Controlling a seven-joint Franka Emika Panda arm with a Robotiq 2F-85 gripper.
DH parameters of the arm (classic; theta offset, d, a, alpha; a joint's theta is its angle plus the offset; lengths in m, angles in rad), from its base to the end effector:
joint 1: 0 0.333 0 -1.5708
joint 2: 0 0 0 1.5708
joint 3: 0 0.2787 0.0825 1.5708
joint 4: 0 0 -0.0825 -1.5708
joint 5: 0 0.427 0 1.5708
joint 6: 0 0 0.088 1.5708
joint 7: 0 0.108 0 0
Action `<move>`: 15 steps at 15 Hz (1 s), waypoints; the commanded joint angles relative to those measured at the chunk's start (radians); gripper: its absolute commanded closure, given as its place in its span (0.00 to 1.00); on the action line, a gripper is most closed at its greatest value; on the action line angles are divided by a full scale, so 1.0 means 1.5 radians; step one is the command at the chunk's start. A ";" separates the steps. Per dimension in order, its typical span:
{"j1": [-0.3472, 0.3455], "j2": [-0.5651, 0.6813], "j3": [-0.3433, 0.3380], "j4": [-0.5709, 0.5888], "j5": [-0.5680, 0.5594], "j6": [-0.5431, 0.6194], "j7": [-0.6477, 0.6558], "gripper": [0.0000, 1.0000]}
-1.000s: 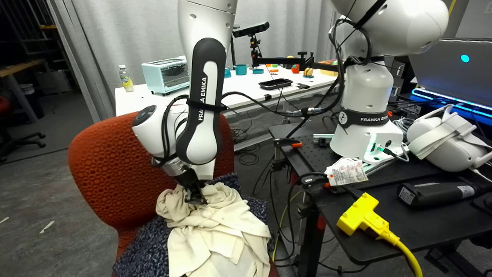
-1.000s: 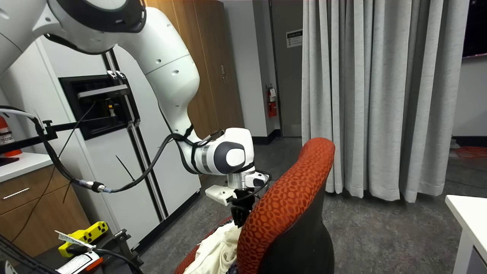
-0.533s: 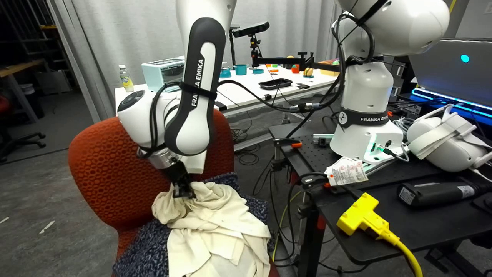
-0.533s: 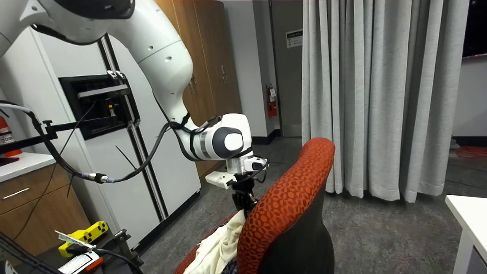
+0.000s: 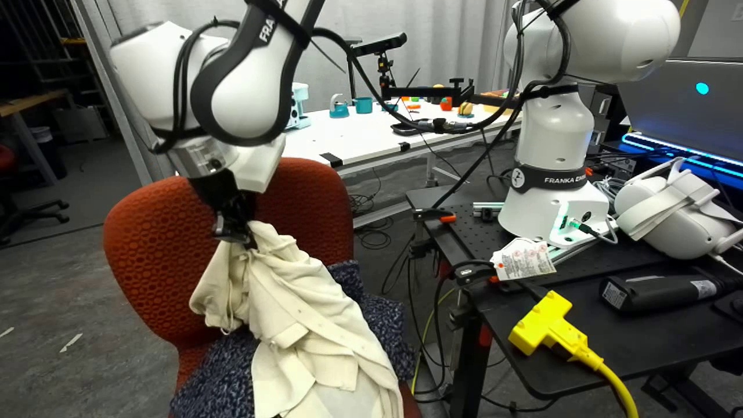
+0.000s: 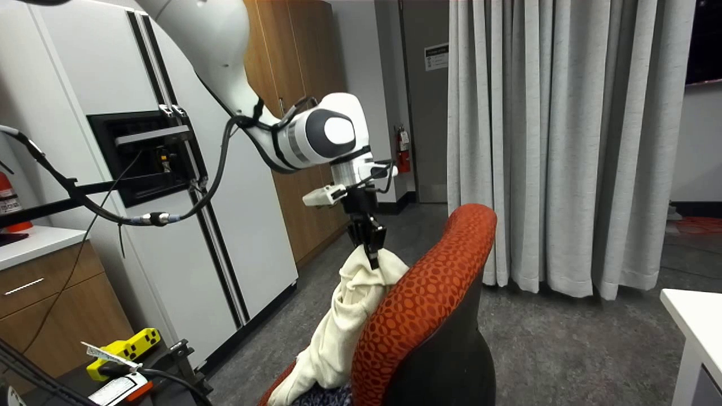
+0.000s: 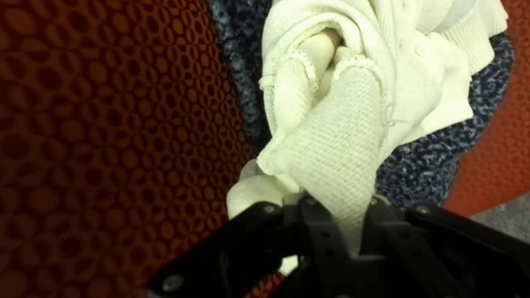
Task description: Put the white shirt on top of the chair.
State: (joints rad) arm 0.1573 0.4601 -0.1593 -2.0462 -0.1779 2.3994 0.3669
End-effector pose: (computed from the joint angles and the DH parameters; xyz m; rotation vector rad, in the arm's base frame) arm 0.5947 -0.0067 0.1382 2.9218 -0.3205 -0.1027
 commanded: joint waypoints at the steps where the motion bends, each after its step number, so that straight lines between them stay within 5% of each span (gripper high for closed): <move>1: -0.005 -0.106 0.000 -0.017 -0.021 -0.050 0.022 0.96; 15: -0.015 -0.158 -0.006 -0.048 -0.106 0.158 0.172 0.96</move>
State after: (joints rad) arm 0.1396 0.2523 -0.1635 -2.0853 -0.2985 2.5750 0.5741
